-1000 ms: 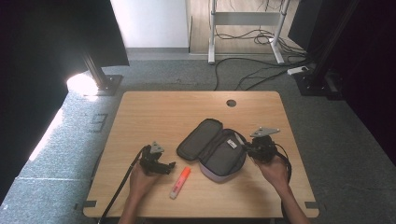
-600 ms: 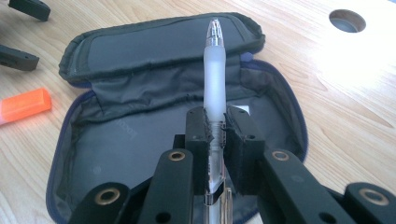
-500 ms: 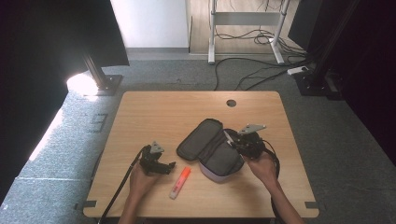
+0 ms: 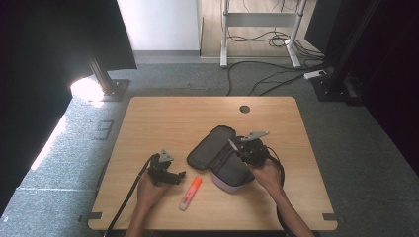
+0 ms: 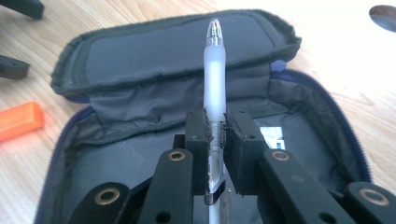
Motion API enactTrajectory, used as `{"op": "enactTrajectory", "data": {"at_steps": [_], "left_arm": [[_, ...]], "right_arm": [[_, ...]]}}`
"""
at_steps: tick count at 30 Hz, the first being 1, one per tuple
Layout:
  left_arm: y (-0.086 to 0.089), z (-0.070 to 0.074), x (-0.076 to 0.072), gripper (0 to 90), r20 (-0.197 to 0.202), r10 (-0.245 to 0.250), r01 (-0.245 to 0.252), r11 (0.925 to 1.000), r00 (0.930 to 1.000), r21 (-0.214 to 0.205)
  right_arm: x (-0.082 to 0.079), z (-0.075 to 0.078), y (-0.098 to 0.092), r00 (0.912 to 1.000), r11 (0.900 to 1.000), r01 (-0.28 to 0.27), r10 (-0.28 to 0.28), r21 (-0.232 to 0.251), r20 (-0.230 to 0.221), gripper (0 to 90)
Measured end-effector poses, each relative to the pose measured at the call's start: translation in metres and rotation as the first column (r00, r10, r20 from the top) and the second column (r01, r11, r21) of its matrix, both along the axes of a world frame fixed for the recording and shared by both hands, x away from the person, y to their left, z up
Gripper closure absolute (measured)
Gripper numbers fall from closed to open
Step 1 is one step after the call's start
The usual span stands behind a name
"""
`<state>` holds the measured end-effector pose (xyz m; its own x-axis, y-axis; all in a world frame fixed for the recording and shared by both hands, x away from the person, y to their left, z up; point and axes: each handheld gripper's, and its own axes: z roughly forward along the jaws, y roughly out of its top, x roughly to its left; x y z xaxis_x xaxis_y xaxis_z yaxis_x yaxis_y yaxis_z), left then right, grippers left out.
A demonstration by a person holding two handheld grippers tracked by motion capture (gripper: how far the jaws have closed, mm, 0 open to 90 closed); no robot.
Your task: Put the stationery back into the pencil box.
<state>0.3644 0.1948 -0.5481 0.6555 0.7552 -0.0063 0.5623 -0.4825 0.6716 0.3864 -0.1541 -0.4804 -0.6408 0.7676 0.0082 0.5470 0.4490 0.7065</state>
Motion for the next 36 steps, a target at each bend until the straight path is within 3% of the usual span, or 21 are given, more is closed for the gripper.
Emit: {"op": "enactTrajectory", "data": {"at_steps": [18,26,36], "left_arm": [[0.0,0.0,0.0,6.1,0.0,0.001,-0.001,1.0,1.0,-0.001],[0.0,0.0,0.0,6.1,0.0,0.0,0.0,1.0,1.0,-0.001],[0.0,0.0,0.0,6.1,0.0,0.0,0.0,1.0,1.0,-0.001]], "right_arm": [[0.015,-0.037,-0.001,0.9978,0.9983,0.04,-0.042,-0.041,-0.051,77.5],[0.017,-0.04,-0.002,0.9975,0.9981,0.042,-0.044,-0.044,-0.055,76.4],[0.017,-0.037,-0.005,0.9979,0.9988,0.037,-0.039,-0.033,-0.051,61.8]]}}
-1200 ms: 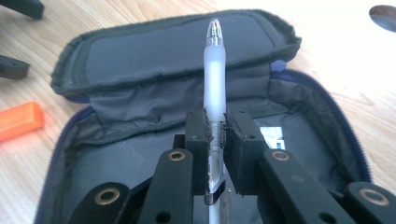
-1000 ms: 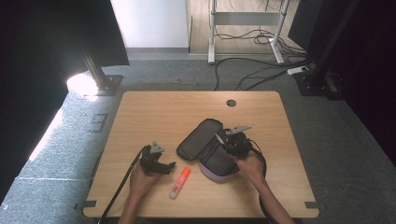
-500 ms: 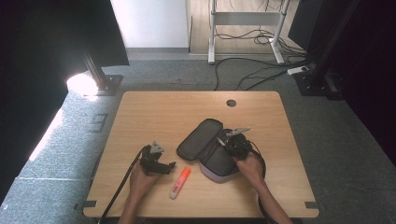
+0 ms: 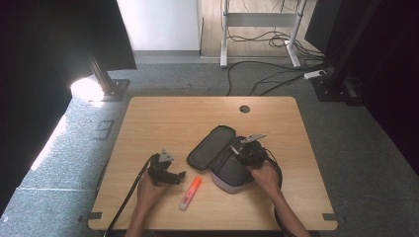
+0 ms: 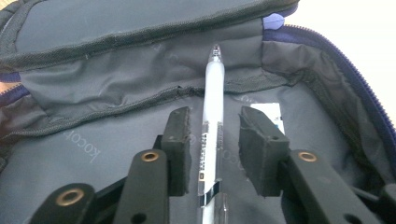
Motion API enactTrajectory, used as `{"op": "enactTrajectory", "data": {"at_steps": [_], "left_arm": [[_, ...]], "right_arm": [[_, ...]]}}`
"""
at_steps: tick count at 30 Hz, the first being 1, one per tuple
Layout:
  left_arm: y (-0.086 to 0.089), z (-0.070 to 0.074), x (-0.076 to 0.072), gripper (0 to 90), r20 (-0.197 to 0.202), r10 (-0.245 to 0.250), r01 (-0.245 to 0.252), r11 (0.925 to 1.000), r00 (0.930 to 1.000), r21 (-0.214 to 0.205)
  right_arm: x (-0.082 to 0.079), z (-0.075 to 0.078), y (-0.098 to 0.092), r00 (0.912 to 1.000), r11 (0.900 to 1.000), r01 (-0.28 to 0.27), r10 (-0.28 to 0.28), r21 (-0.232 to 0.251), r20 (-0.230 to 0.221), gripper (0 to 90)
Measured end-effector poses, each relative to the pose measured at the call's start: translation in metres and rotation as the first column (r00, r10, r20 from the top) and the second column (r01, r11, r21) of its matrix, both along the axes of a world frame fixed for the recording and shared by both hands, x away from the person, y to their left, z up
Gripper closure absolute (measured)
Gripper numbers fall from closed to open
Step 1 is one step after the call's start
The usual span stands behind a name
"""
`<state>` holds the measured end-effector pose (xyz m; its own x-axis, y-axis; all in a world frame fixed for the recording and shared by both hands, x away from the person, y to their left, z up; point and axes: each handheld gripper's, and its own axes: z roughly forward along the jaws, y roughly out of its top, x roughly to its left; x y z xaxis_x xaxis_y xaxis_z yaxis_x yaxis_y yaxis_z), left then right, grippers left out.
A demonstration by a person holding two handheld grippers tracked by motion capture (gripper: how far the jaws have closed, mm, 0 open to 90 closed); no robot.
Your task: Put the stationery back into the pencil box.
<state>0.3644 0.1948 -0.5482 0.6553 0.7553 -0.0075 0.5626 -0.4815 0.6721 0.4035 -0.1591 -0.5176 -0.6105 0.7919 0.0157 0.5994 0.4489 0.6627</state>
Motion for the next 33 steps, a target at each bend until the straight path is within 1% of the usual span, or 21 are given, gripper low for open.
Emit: {"op": "enactTrajectory", "data": {"at_steps": [6,9,13,20,25,33], "left_arm": [[0.0,0.0,0.0,6.1,0.0,-0.001,0.001,1.0,1.0,0.0],[0.0,0.0,0.0,6.1,0.0,0.0,0.0,1.0,1.0,0.001],[0.0,0.0,0.0,6.1,0.0,0.001,-0.001,1.0,1.0,0.001],[0.0,0.0,0.0,6.1,0.0,0.001,-0.001,1.0,1.0,0.001],[0.0,0.0,0.0,6.1,0.0,0.0,0.0,1.0,1.0,0.0],[0.0,0.0,0.0,6.1,0.0,0.0,0.0,1.0,1.0,0.002]], "right_arm": [[-0.001,0.003,-0.003,1.0,1.0,-0.005,0.005,0.005,0.007,56.9],[-0.002,0.006,-0.003,0.9999,1.0,-0.008,0.008,0.005,0.014,51.2],[-0.003,0.009,-0.005,0.9995,0.9997,-0.025,0.025,0.006,0.02,44.8],[-0.006,0.013,-0.012,0.9992,0.9997,-0.024,0.024,0.007,0.031,36.4],[-0.008,0.017,-0.017,0.999,0.9996,-0.019,0.018,0.02,0.04,33.0],[-0.014,0.023,-0.022,0.9983,0.9997,-0.021,0.021,0.014,0.055,30.1]]}}
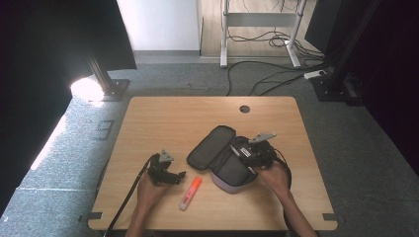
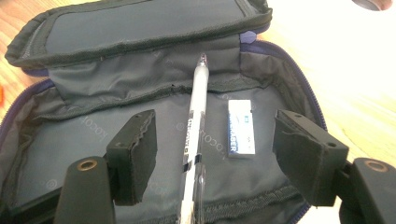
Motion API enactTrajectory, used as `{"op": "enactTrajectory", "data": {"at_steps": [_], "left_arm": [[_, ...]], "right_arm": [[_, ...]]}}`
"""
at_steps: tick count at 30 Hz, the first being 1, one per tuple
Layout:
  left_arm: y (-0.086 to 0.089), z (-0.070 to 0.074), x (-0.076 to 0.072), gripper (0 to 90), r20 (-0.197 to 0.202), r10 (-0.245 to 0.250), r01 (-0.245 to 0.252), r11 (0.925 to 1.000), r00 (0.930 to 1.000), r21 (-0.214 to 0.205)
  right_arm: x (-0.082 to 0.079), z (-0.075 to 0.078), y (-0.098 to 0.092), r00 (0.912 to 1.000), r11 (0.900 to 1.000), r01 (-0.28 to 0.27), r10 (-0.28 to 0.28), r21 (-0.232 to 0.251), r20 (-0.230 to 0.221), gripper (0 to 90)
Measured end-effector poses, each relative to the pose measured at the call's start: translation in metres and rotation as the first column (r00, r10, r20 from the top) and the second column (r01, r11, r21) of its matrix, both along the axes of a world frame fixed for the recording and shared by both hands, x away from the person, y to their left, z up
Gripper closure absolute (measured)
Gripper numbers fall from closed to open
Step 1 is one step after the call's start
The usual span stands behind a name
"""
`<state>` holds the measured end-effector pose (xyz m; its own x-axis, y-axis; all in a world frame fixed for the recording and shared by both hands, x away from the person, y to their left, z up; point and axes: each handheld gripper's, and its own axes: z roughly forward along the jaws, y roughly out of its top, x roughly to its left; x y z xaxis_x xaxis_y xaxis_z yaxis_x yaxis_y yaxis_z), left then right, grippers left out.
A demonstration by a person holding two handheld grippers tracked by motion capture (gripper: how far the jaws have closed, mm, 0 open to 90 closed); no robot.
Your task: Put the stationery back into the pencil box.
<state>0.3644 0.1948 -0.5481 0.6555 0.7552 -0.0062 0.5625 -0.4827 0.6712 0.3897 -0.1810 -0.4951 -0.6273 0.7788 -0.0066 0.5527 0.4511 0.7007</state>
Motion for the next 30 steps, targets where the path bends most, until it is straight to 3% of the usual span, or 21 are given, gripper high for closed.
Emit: {"op": "enactTrajectory", "data": {"at_steps": [30], "left_arm": [[0.0,0.0,0.0,6.1,0.001,0.001,-0.001,1.0,1.0,-0.001]], "right_arm": [[-0.017,0.008,-0.022,0.9997,0.9998,0.008,-0.008,0.018,0.024,18.4]]}}
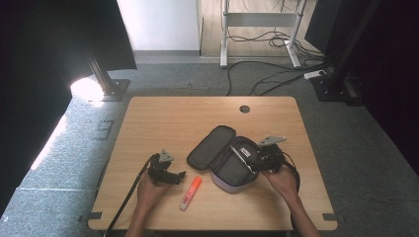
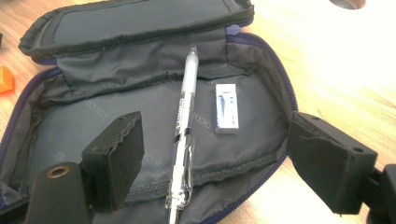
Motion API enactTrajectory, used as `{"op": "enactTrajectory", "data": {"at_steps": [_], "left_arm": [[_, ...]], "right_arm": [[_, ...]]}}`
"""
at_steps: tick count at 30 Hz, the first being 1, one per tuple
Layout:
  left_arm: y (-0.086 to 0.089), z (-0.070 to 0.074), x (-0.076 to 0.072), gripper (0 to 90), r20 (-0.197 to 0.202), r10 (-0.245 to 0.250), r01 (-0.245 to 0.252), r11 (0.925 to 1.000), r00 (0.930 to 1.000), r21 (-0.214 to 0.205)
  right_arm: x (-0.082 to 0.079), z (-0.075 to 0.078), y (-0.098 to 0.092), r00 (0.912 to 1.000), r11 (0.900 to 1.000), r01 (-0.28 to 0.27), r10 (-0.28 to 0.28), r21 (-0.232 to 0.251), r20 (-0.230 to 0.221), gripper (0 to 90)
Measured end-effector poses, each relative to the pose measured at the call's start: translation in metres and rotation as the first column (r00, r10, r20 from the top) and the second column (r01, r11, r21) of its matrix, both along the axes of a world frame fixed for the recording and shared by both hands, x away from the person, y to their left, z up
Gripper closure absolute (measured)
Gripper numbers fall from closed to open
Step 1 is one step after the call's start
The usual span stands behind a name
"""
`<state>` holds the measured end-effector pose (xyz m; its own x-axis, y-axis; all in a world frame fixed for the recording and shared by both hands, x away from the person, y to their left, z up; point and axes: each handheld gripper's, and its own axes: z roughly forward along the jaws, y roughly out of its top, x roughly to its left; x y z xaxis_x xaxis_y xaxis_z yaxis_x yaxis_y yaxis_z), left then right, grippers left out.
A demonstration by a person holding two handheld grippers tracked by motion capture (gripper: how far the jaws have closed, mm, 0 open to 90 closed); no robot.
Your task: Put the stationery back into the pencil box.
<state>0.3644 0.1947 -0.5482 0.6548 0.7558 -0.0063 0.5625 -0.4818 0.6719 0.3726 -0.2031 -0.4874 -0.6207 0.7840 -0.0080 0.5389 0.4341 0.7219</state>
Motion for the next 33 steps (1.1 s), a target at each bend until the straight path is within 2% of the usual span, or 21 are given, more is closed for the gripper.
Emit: {"op": "enactTrajectory", "data": {"at_steps": [14,24,33], "left_arm": [[0.0,0.0,0.0,6.1,0.0,0.0,0.0,1.0,1.0,0.0],[0.0,0.0,0.0,6.1,0.0,0.0,0.0,1.0,1.0,0.0],[0.0,0.0,0.0,6.2,0.0,0.002,-0.002,1.0,1.0,0.0]], "right_arm": [[-0.006,0.003,-0.016,0.999,0.9991,0.043,-0.043,-0.003,0.016,14.0],[-0.009,-0.005,-0.034,0.9969,0.9969,0.078,-0.078,0.0,-0.004,12.2],[-0.013,-0.018,-0.049,0.9942,0.9943,0.107,-0.107,-0.003,-0.011,2.6]]}}
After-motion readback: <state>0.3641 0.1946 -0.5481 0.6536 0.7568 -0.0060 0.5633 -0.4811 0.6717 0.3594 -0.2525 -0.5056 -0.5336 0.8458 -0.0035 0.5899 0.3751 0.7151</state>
